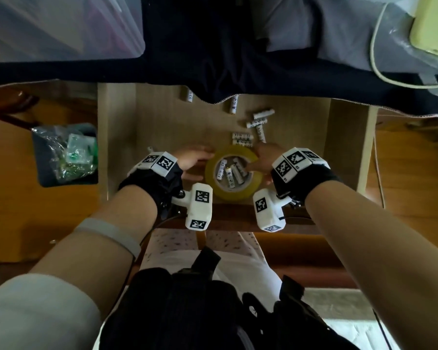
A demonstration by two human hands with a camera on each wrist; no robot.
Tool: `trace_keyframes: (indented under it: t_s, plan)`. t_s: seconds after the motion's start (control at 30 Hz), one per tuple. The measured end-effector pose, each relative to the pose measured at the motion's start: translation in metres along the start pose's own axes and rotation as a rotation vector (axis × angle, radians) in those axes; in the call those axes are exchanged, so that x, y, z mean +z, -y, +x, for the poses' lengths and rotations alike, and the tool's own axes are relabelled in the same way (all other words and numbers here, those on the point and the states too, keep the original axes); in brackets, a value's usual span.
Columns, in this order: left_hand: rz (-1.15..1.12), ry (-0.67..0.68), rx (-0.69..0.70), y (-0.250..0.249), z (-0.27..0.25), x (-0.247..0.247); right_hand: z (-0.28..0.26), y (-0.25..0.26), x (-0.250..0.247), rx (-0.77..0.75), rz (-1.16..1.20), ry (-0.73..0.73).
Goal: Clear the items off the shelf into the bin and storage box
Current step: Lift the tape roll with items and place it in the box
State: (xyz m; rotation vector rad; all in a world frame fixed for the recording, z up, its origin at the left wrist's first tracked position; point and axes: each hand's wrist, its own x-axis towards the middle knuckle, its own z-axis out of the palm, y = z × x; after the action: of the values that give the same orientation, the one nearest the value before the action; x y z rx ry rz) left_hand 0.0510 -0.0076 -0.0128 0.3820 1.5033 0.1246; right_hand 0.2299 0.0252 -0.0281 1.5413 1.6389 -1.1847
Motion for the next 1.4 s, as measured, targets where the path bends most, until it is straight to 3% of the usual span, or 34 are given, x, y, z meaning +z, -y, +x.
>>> trace_keyframes:
  t_s: [0.13,0.4,0.47,0.53,0.6,0.67,0.87,1.03,1.2,1.3,1.4]
  plan:
    - [-0.027,-0.006,0.013,-0.004,-0.008,0.000,-0.002,-0.002,-0.003,-0.049,-0.026,-0.045]
    - [-0.316,0.097,0.127,-0.015,-0.033,-0.014,-0.025,0.001,-0.019,-0.181,0.455,0.013]
    - [-0.274,-0.009,0.172,-0.019,-0.038,-0.024,-0.023,0.000,-0.024,-0.164,0.541,-0.040]
    - [-0.230,-0.212,0.197,-0.021,-0.041,-0.036,-0.009,-0.005,-0.027,-0.091,0.562,-0.183]
    - [-0.252,-0.332,0.244,-0.019,-0.041,-0.046,0.008,-0.009,-0.029,0.009,0.399,-0.330]
    - [-0.351,-0.370,0.316,-0.015,-0.042,-0.051,0.016,-0.005,-0.027,0.094,0.306,-0.375]
    - [-0.326,-0.386,0.332,-0.006,-0.043,-0.050,0.024,0.007,-0.010,0.094,0.084,-0.301]
    - [-0.247,-0.383,0.286,0.004,-0.046,-0.045,0.019,0.013,0.002,0.120,0.090,-0.241]
    - [-0.300,-0.355,0.231,0.006,-0.048,-0.048,0.013,0.032,0.015,0.177,0.258,-0.169]
    - [-0.318,-0.363,0.231,0.004,-0.050,-0.053,0.012,0.048,0.028,0.238,0.212,-0.130]
    - [-0.297,-0.358,0.223,0.000,-0.061,-0.059,0.011,0.068,0.037,0.191,0.145,-0.073]
